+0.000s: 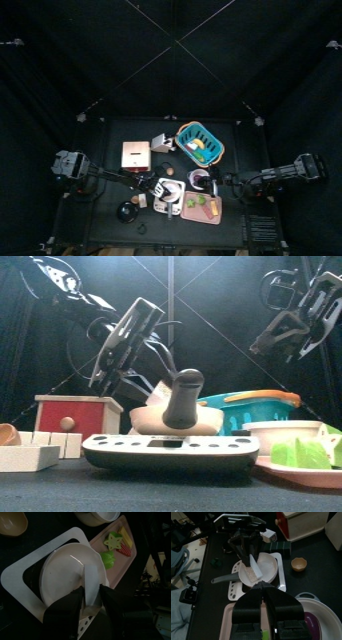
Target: Place rice in pan
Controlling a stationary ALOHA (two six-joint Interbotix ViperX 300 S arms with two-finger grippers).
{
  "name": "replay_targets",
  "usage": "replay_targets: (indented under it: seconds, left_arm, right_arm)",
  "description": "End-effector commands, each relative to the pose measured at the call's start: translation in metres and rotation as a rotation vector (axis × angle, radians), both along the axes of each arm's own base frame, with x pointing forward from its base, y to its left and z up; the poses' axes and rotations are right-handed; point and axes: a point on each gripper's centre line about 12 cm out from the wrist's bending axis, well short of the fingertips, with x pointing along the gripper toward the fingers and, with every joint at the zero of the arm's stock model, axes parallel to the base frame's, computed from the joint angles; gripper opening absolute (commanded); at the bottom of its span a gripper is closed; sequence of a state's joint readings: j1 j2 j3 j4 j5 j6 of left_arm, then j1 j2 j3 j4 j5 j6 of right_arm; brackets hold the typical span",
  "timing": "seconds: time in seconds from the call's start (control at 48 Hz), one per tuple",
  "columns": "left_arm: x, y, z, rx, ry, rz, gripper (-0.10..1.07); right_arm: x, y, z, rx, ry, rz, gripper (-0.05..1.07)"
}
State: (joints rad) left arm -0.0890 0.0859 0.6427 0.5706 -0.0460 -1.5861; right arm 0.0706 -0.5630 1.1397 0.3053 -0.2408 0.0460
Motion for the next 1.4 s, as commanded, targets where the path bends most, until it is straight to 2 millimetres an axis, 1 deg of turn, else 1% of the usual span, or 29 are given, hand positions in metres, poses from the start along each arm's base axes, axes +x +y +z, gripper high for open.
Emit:
replay_targets:
  seconds: [0.0, 0.271, 0.479, 0.583, 0.771, 0.958, 1.042, 1.188, 1.271, 1.375]
  left_arm:
    - [0.007, 0.001, 0.01, -0.004, -0.03, 0.003, 0.73]
    - [0.009, 0.002, 0.012, 0.006, -0.035, 0.001, 0.74]
    - [0.009, 0.004, 0.012, 0.015, -0.038, -0.001, 0.81]
    - [0.009, 0.006, 0.012, 0.015, -0.038, 0.005, 0.83]
    - [0.011, 0.007, 0.019, 0.028, -0.057, -0.005, 0.83]
    - [0.013, 0.004, 0.036, 0.074, -0.106, -0.049, 0.83]
    - [0.012, 0.003, 0.045, 0.095, -0.13, -0.069, 0.82]
    - [0.007, 0.002, 0.05, 0.107, -0.14, -0.08, 0.78]
    - [0.004, 0.001, 0.047, 0.107, -0.133, -0.083, 0.73]
    - [0.002, -0.005, 0.041, 0.105, -0.117, -0.098, 0.64]
  right_arm:
    - [0.004, 0.0, 0.009, -0.001, -0.031, 0.0, 0.01]
    - [0.004, 0.0, 0.009, -0.003, -0.031, 0.001, 0.01]
    - [0.003, 0.0, 0.009, 0.0, -0.029, 0.0, 0.01]
    - [0.004, 0.0, 0.009, -0.001, -0.029, 0.0, 0.01]
    - [0.003, 0.0, 0.008, 0.0, -0.026, 0.001, 0.01]
    - [0.003, 0.001, 0.008, 0.002, -0.027, 0.001, 0.01]
    - [0.003, 0.0, 0.008, 0.004, -0.027, -0.001, 0.01]
    - [0.004, 0.001, 0.009, 0.003, -0.027, 0.001, 0.01]
    - [0.004, 0.0, 0.009, 0.003, -0.03, -0.001, 0.01]
    - [0.004, 0.0, 0.009, 0.001, -0.03, 0.0, 0.01]
